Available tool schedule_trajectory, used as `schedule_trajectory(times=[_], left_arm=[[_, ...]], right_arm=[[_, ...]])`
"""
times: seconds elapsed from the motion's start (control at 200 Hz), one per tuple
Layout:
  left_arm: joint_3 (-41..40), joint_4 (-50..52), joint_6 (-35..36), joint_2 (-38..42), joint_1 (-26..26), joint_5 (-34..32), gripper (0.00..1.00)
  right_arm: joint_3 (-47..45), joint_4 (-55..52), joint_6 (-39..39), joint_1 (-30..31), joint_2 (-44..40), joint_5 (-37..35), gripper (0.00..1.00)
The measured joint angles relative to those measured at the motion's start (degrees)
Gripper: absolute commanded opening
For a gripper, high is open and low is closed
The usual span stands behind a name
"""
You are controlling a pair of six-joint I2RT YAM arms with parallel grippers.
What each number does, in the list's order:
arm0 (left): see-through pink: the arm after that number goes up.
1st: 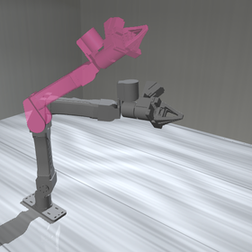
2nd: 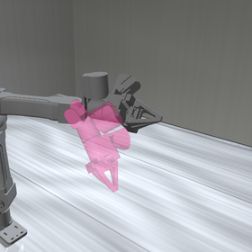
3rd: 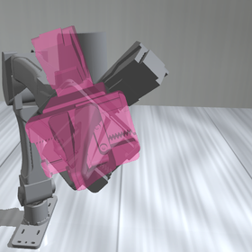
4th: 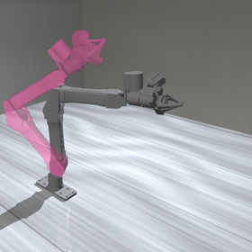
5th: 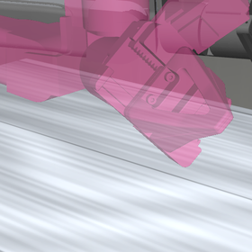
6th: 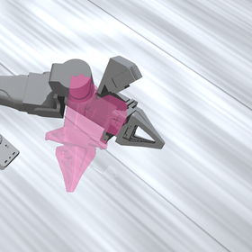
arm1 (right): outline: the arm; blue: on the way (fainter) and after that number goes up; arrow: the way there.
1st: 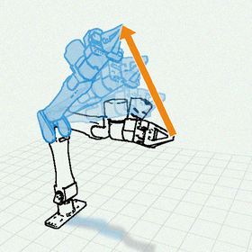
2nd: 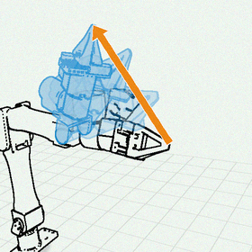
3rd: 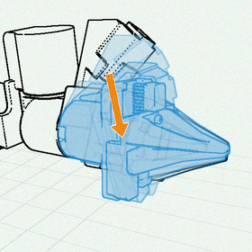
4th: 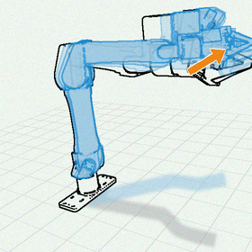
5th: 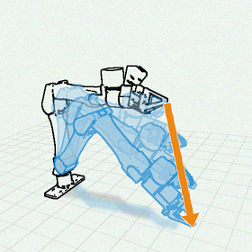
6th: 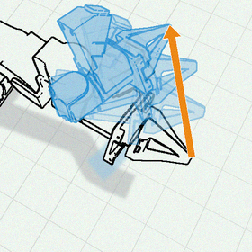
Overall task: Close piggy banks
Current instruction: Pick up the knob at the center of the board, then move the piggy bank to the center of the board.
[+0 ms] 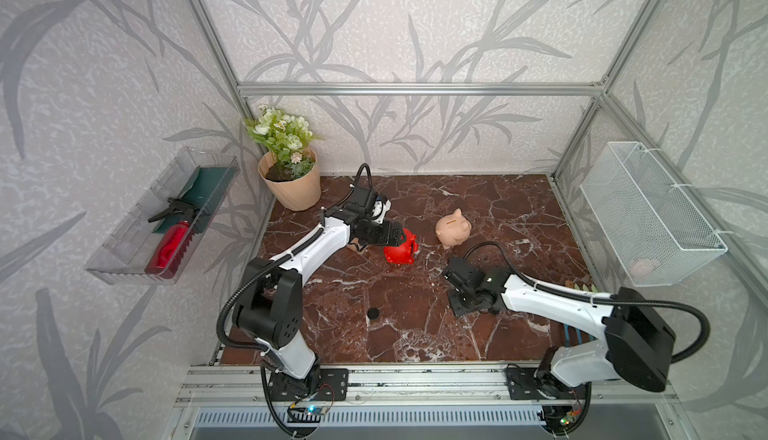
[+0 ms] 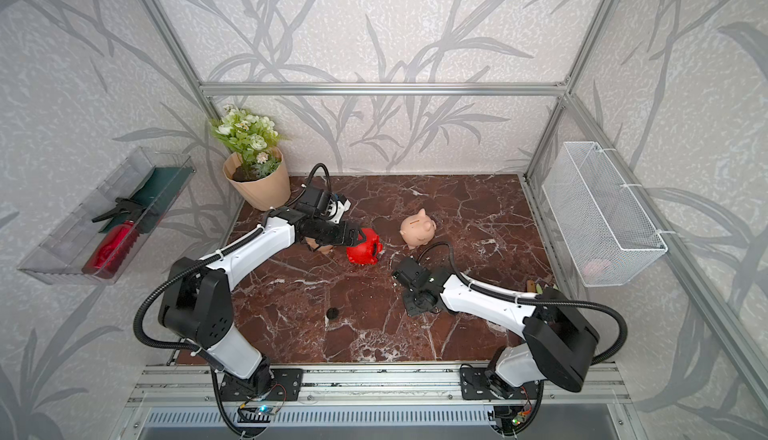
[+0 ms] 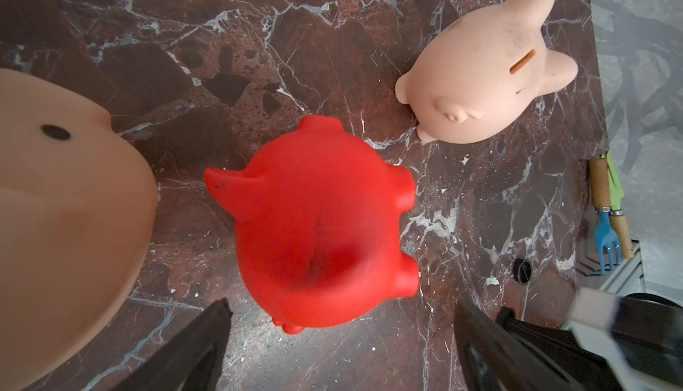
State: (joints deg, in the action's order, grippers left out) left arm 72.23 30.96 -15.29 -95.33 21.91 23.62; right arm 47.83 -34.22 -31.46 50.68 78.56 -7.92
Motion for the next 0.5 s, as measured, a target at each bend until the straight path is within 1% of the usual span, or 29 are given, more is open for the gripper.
schedule_trajectory(times=[0.145,0.295,0.385,0.5], left_arm=[[0.02,0.22,-0.31,0.0,2.8,-3.48,0.94],[1.55,1.31,-0.35,-0.81,4.44,-6.36,0.94],[3.89,2.36,-0.07,-2.49,4.44,-7.69,0.94],[7.3,4.17,1.2,-5.29,4.37,-8.57,0.94]], right_arm=[[-1.11,3.87,3.04,-0.09,-9.11,-2.25,0.0],[-6.08,9.77,6.8,-1.11,-17.75,-2.97,0.0],[-9.79,13.7,9.05,-3.34,-21.53,-1.25,0.0],[-15.32,20.65,11.74,-7.21,-25.33,2.73,0.0]])
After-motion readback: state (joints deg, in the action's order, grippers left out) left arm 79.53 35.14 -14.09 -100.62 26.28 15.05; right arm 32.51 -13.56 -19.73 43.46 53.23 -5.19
